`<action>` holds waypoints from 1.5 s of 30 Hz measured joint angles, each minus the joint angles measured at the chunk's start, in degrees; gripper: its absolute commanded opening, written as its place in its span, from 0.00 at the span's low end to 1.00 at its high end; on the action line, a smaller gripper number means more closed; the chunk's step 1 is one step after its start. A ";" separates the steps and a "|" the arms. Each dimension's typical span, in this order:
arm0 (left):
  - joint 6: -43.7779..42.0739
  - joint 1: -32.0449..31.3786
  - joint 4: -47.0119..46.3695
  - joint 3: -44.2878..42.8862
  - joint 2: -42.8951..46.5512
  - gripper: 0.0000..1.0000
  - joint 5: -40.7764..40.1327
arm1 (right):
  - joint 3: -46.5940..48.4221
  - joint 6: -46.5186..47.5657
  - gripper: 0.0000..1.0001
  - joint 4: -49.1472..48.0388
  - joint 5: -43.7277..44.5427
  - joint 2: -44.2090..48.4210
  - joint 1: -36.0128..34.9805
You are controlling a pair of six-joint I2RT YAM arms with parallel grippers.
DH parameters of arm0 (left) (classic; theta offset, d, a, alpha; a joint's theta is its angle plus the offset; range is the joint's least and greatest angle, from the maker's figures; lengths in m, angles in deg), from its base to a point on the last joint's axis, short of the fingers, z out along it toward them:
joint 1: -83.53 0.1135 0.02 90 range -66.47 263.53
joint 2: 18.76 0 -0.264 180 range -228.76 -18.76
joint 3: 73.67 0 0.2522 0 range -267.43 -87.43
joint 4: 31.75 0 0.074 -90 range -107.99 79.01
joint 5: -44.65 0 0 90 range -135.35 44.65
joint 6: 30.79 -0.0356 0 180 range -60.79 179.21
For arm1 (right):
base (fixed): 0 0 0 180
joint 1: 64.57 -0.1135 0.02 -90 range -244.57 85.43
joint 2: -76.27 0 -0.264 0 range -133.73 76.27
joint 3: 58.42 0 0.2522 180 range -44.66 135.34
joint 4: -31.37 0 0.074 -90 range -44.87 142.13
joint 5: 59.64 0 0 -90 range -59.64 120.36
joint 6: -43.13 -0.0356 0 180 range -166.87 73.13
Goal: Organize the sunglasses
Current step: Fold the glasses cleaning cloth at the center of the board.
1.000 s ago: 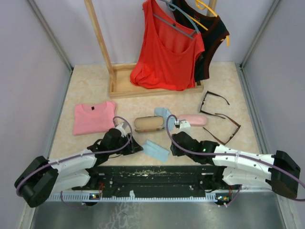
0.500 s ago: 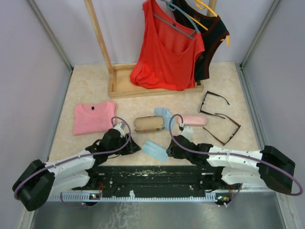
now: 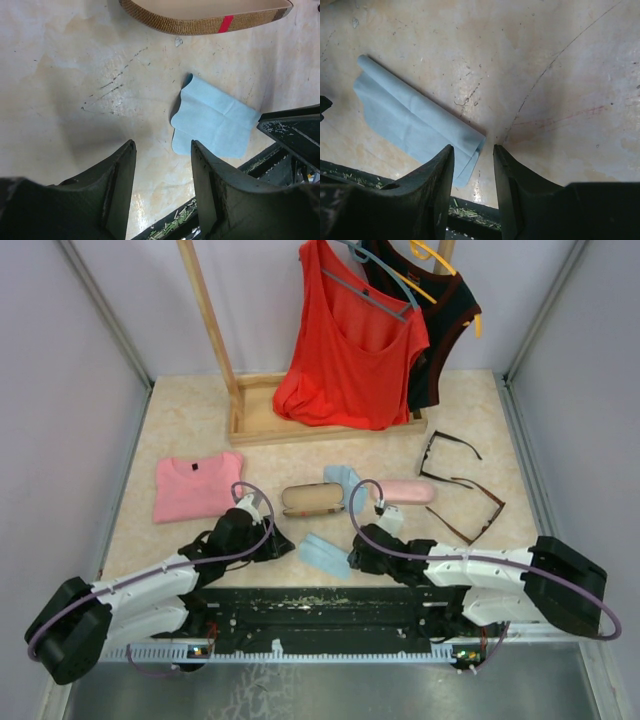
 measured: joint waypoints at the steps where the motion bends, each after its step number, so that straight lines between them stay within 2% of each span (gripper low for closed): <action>1: -0.09 0.00 -0.02 -0.13 0.00 0.54 -0.11 | 0.13 0.04 0.38 -0.17 0.02 -0.33 -0.02; 11: -0.17 0.13 0.02 -0.17 0.00 0.54 -0.37 | 1.99 -0.02 0.31 -0.66 0.11 -3.43 -0.15; 17: -0.33 0.37 0.04 -0.17 0.00 0.54 -0.39 | 3.13 0.17 0.18 -0.13 0.46 -5.11 -0.15; 23: -0.72 0.74 0.07 -0.17 0.37 0.54 -0.39 | 3.78 1.88 0.00 0.76 1.53 -6.10 0.00; 33: -1.18 1.49 0.04 -0.17 0.17 0.53 -0.20 | 4.35 12.11 0.00 -3.17 0.31 -7.89 4.42; 42: -2.40 1.70 0.02 -0.66 -1.55 0.54 0.31 | 8.20 27.28 0.00 -3.63 -2.45 -11.80 9.66; 45: -2.93 1.70 -0.44 -1.40 -2.60 0.52 0.55 | 10.27 31.36 0.14 -3.19 -3.34 -13.75 10.08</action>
